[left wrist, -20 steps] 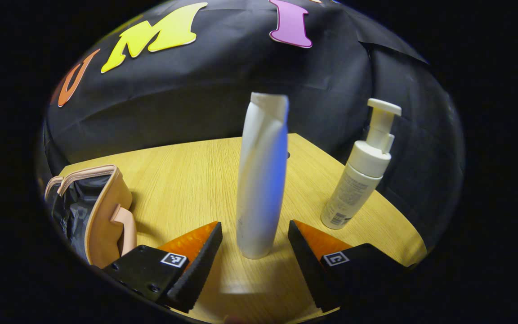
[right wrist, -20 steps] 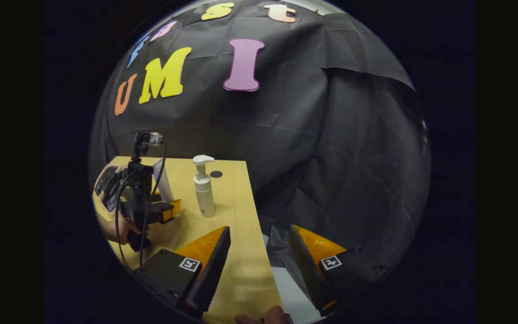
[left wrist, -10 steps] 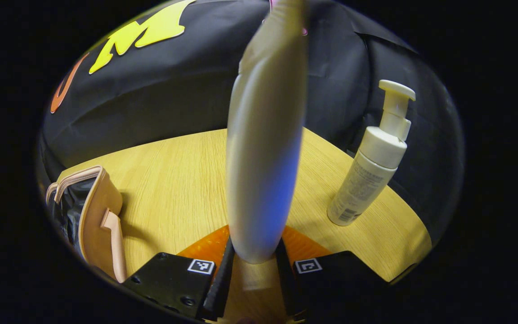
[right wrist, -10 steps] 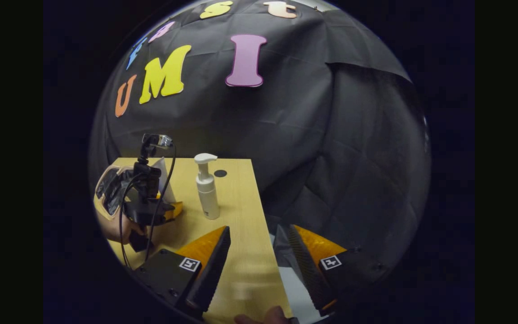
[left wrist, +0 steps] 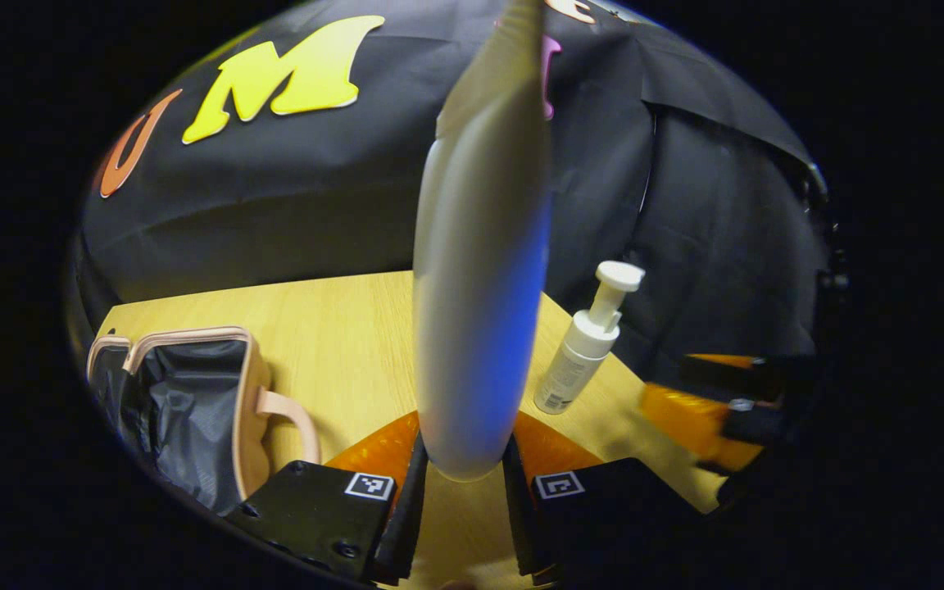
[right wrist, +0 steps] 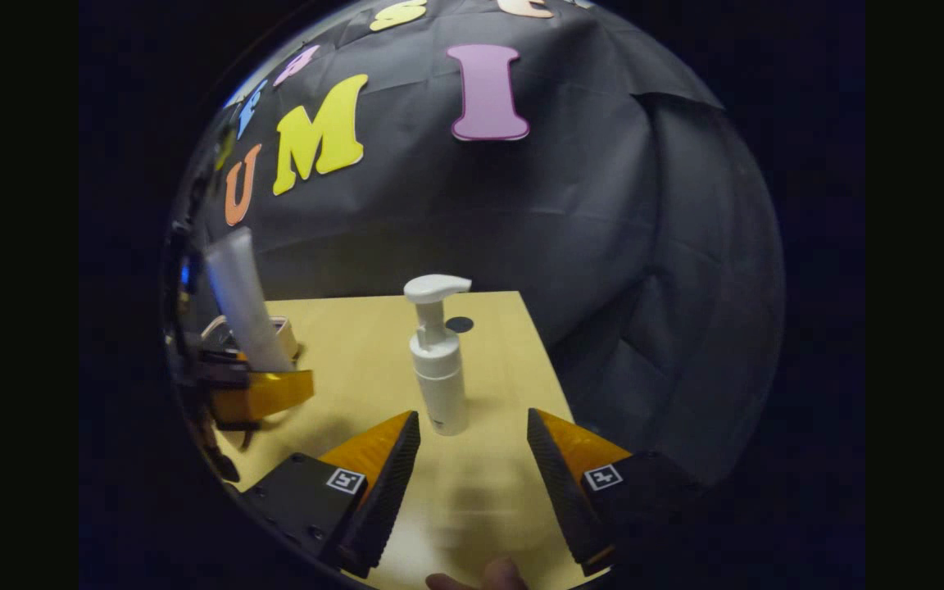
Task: First open the suitcase, pack the skin care products into it, and then close the suitcase.
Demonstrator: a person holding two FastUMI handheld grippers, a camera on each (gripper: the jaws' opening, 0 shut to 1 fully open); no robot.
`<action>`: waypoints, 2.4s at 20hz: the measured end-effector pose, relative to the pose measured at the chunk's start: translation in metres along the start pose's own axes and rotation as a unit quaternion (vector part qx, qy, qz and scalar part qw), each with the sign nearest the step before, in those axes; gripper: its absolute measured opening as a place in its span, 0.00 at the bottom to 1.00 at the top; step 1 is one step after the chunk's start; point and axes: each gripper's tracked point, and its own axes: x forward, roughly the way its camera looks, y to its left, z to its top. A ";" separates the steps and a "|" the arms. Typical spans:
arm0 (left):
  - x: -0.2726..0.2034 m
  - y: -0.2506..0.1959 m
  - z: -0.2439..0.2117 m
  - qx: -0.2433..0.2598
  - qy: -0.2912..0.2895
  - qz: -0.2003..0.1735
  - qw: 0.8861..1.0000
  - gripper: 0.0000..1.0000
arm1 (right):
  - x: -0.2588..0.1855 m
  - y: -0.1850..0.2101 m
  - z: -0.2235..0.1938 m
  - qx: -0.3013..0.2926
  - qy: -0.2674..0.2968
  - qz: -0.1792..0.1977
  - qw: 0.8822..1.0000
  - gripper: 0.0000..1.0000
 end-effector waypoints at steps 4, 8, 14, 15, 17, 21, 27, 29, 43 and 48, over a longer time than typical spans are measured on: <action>-0.040 0.028 0.001 -0.027 0.004 0.037 0.999 0.48 | 0.047 0.013 -0.007 -0.005 0.005 0.008 1.000 0.76; -0.068 0.063 0.004 -0.062 -0.002 0.077 0.995 0.48 | 0.082 0.021 -0.013 -0.018 0.014 0.011 1.000 0.78; -0.104 0.112 0.000 -0.108 -0.002 0.115 0.988 0.48 | 0.112 0.021 -0.026 -0.011 0.036 -0.005 0.999 0.65; -0.111 0.124 -0.002 -0.107 0.000 0.122 0.987 0.55 | 0.114 0.017 -0.026 -0.014 0.035 -0.012 0.999 0.64; -0.122 0.147 -0.003 -0.105 0.003 0.136 0.985 0.48 | 0.115 0.018 -0.022 -0.015 0.037 -0.017 0.999 0.51; -0.140 0.196 -0.010 -0.087 0.013 0.153 0.984 0.48 | 0.090 0.020 -0.003 0.001 0.034 -0.008 0.999 0.48; -0.127 0.247 -0.048 -0.098 0.037 0.104 0.989 0.48 | -0.011 0.030 0.046 0.020 0.026 0.020 0.999 0.48; -0.115 0.259 -0.068 -0.110 0.056 0.097 0.988 0.48 | -0.047 0.033 0.056 0.025 0.035 0.028 0.999 0.48; -0.095 0.286 -0.134 -0.211 0.252 0.138 0.934 0.46 | -0.162 0.038 0.082 0.064 0.009 -0.007 0.998 0.48; -0.095 0.289 -0.141 -0.199 0.274 0.154 0.928 0.46 | -0.169 0.033 0.073 0.069 0.014 -0.018 0.997 0.48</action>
